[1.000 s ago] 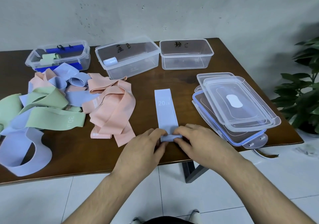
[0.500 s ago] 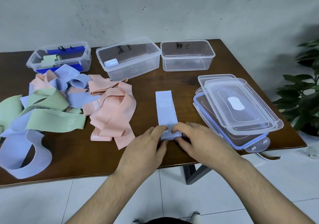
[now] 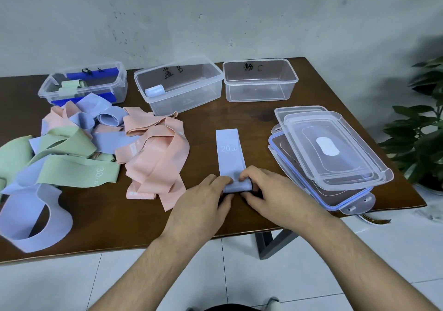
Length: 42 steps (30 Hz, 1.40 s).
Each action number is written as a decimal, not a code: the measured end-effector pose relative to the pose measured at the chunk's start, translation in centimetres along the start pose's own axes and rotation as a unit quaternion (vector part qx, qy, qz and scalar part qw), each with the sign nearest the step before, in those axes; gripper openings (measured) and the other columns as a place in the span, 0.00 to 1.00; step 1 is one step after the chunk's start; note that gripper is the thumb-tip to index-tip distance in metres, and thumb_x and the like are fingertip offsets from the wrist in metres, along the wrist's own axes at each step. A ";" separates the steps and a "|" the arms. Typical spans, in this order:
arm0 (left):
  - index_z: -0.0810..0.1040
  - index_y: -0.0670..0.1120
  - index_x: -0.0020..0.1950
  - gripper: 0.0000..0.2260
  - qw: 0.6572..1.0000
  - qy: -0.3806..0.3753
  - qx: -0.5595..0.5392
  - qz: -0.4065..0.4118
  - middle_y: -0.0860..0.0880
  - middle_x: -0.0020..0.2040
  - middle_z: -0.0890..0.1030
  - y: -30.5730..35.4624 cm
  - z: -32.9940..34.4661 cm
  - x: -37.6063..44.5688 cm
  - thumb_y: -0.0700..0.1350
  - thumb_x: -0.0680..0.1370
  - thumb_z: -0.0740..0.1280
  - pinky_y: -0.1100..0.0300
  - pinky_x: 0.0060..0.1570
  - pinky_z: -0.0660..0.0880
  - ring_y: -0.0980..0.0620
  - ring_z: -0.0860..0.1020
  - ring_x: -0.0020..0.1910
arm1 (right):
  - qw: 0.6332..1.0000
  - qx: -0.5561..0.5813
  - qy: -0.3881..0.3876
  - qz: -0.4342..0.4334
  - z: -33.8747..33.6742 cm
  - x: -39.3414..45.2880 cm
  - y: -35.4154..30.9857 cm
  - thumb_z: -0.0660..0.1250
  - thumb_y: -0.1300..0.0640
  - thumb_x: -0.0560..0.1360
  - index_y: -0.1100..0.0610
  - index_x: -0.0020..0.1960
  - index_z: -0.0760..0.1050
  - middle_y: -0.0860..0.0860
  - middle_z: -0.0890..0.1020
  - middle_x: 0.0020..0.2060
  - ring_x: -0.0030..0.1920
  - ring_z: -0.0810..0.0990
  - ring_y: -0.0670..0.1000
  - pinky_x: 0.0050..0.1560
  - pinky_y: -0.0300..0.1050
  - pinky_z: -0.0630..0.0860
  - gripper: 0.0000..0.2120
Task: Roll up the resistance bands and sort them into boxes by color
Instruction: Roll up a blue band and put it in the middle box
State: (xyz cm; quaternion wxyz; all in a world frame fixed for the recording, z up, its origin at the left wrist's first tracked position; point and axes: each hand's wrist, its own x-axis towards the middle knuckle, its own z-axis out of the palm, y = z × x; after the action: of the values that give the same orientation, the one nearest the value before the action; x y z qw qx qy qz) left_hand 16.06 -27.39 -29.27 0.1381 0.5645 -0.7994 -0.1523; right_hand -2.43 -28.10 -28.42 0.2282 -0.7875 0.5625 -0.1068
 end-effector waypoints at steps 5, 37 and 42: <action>0.71 0.54 0.69 0.14 1.000 -0.003 0.007 0.000 0.55 0.57 0.75 -0.2 0.0 0.5 0.51 0.83 0.58 0.63 0.45 0.72 0.53 0.77 0.49 | 1.000 0.001 -0.001 0.005 -0.2 0.4 0.1 0.62 0.50 0.82 0.46 0.62 0.69 0.43 0.75 0.49 0.45 0.74 0.44 0.40 0.32 0.67 0.09; 0.68 0.57 0.66 0.12 0.999 -0.022 0.026 0.009 0.59 0.49 0.73 0.7 -0.8 -1.8 0.53 0.82 0.59 0.69 0.29 0.61 0.55 0.70 0.38 | 1.000 -0.001 -0.020 0.007 -0.3 -1.5 -0.2 0.60 0.49 0.83 0.44 0.65 0.71 0.43 0.76 0.53 0.52 0.74 0.45 0.51 0.38 0.72 0.12; 0.68 0.56 0.67 0.12 1.000 -0.021 0.020 -0.001 0.58 0.58 0.76 0.6 -0.5 -1.2 0.51 0.83 0.58 0.68 0.34 0.64 0.55 0.75 0.43 | 1.000 -0.017 -0.010 0.001 -0.3 -1.3 -0.3 0.60 0.48 0.83 0.44 0.68 0.69 0.42 0.75 0.51 0.50 0.73 0.44 0.46 0.35 0.68 0.14</action>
State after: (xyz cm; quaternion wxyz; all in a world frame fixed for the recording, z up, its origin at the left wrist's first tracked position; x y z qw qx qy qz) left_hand 16.17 -26.14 -28.62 0.1103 0.5645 -0.8045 -0.1482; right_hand -2.79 -26.91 -27.90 0.2201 -0.7919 0.5626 -0.0893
